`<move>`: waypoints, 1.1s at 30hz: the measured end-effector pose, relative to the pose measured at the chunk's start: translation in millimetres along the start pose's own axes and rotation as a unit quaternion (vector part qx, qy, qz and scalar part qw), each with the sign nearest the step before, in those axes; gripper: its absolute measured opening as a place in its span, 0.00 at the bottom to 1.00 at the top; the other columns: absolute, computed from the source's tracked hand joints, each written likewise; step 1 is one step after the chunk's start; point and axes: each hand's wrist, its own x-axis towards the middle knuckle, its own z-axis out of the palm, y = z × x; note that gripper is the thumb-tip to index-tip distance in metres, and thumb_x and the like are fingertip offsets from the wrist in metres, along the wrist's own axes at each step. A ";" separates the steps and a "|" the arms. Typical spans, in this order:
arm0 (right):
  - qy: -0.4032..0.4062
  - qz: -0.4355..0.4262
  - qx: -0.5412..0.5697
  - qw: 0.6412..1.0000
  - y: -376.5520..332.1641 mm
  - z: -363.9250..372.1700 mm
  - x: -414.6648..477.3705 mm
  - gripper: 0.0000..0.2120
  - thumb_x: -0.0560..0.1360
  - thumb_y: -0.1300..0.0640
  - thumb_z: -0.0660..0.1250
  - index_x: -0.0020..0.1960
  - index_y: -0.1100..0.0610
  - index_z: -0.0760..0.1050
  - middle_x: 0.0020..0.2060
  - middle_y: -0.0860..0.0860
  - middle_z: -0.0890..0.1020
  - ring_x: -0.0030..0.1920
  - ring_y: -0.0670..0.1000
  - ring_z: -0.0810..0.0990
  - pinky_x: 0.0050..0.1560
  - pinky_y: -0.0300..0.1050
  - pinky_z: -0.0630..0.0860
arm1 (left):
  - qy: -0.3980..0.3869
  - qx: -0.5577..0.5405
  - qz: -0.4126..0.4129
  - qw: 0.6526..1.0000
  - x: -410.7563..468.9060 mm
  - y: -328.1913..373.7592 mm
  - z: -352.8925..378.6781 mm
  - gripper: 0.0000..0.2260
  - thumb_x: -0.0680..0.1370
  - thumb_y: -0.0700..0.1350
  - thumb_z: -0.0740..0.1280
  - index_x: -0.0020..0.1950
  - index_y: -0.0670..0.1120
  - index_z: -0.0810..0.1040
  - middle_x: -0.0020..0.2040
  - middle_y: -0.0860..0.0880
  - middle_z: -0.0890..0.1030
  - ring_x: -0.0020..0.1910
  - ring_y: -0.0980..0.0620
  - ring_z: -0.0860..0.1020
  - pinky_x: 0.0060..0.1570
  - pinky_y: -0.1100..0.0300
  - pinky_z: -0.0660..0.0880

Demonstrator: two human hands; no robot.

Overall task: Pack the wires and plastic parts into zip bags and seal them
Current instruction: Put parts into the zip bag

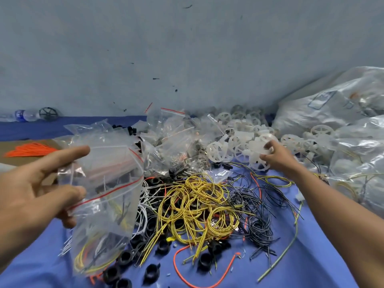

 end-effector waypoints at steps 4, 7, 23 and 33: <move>0.028 -0.017 0.101 0.994 -28.3 -34.0 -20.9 0.15 0.76 0.65 0.70 0.61 0.62 0.73 0.43 0.62 0.78 0.33 0.55 0.77 0.36 0.49 0.77 | -0.014 0.010 0.015 1.000 -14.7 24.6 14.1 0.29 0.66 0.42 0.71 0.60 0.71 0.78 0.44 0.35 0.82 0.22 0.46 0.77 0.21 0.61 0.74; -0.018 -0.065 0.197 0.978 -73.6 -67.0 -58.9 0.12 0.77 0.68 0.68 0.58 0.62 0.72 0.38 0.60 0.79 0.27 0.47 0.77 0.26 0.40 0.71 | -0.037 0.029 0.018 0.999 -20.5 32.5 16.8 0.27 0.69 0.43 0.73 0.57 0.73 0.78 0.41 0.45 0.84 0.24 0.49 0.79 0.24 0.61 0.75; -0.392 -0.169 0.372 0.824 -261.9 -14.3 -255.6 0.08 0.79 0.66 0.64 0.57 0.63 0.75 0.44 0.58 0.85 0.41 0.53 0.84 0.41 0.43 0.82 | -0.102 0.096 -0.033 0.990 -41.4 57.3 20.7 0.39 0.64 0.47 0.71 0.76 0.52 0.68 0.69 0.51 0.68 0.34 0.50 0.83 0.39 0.48 0.83; -0.365 -0.216 0.232 0.875 -271.7 -9.4 -261.3 0.13 0.82 0.53 0.63 0.59 0.61 0.75 0.50 0.64 0.83 0.41 0.56 0.83 0.43 0.48 0.83 | -0.097 0.088 -0.049 0.990 -41.7 58.4 8.4 0.43 0.64 0.46 0.73 0.79 0.51 0.63 0.68 0.53 0.64 0.36 0.51 0.84 0.40 0.49 0.83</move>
